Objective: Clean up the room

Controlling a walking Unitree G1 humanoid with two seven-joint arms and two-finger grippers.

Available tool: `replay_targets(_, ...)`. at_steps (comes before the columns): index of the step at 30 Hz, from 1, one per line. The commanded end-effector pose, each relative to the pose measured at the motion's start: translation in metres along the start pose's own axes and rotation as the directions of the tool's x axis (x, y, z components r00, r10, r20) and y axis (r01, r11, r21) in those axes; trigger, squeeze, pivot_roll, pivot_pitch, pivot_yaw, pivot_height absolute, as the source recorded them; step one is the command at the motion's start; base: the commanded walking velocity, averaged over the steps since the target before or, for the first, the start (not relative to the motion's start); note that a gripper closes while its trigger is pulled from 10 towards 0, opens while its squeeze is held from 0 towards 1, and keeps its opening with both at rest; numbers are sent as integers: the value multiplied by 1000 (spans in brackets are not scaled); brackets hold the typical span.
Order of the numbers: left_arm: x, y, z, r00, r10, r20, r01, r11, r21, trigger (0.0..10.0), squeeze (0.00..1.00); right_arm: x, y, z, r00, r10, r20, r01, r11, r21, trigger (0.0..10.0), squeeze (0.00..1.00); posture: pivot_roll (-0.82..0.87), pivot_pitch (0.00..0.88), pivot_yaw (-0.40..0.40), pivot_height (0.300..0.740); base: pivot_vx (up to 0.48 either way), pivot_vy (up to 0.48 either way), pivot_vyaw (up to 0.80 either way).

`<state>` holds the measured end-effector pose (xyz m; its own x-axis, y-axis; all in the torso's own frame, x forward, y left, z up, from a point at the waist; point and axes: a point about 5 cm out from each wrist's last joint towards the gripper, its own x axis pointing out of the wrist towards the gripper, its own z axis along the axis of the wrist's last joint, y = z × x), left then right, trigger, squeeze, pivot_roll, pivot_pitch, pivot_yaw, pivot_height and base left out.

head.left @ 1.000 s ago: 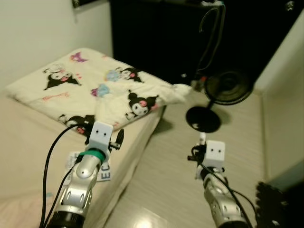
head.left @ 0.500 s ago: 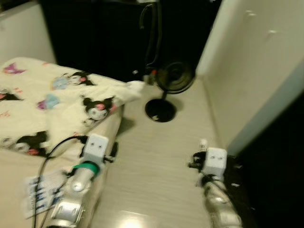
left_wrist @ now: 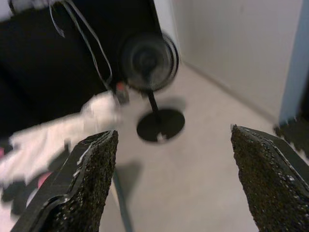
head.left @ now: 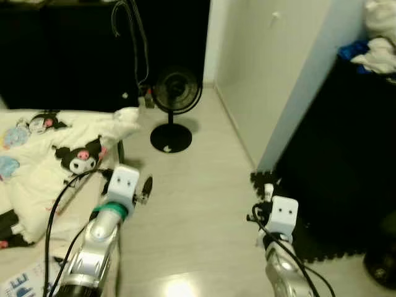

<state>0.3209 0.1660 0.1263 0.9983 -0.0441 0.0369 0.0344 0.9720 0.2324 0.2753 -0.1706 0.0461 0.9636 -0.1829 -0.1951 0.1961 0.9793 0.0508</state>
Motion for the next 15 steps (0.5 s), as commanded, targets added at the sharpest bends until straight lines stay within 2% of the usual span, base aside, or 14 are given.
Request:
replay_targets(1,0,-2,-9,999,2,-35,-2,1000,3,10000,0,-1,-3,9,998,-24,62,26,999,-19,10000,0,79,0,104,740,0,0,-800)
replay_targets(5,1,-5,-14,997,-16,-73,18,999,29,10000,0,-3,-3,12,995,-31,90,35,999,-35,10000,0,82,0,92,740,0,0,-800)
replay_targets(7,-2,-6,-19,996,-15,-93,18,999,27,10000,0,-4,-1,17,993,-6,116,15,997,-76,10000,0,75,0,96,740,0,0,-800)
replay_targets(9,-6,-6,-26,992,-8,-122,9,1000,7,10000,0,-3,5,22,990,34,134,-17,992,-122,10000,0,68,0,100,740,0,0,-800)
replay_targets(11,-7,-6,-29,991,-10,-136,9,1000,-1,10000,0,-3,7,23,989,44,140,-25,991,-130,10000,0,68,0,100,740,0,0,-800)
replay_targets(13,-10,-6,-37,983,-23,-181,13,998,-55,10000,0,-2,9,25,988,49,146,-30,991,-133,10000,0,51,0,89,740,0,0,-800)
replay_targets(15,-11,-5,-39,982,-15,-187,2,998,-66,10000,0,-2,10,25,988,49,148,-29,991,-132,10000,0,51,0,89,740,0,0,-800)
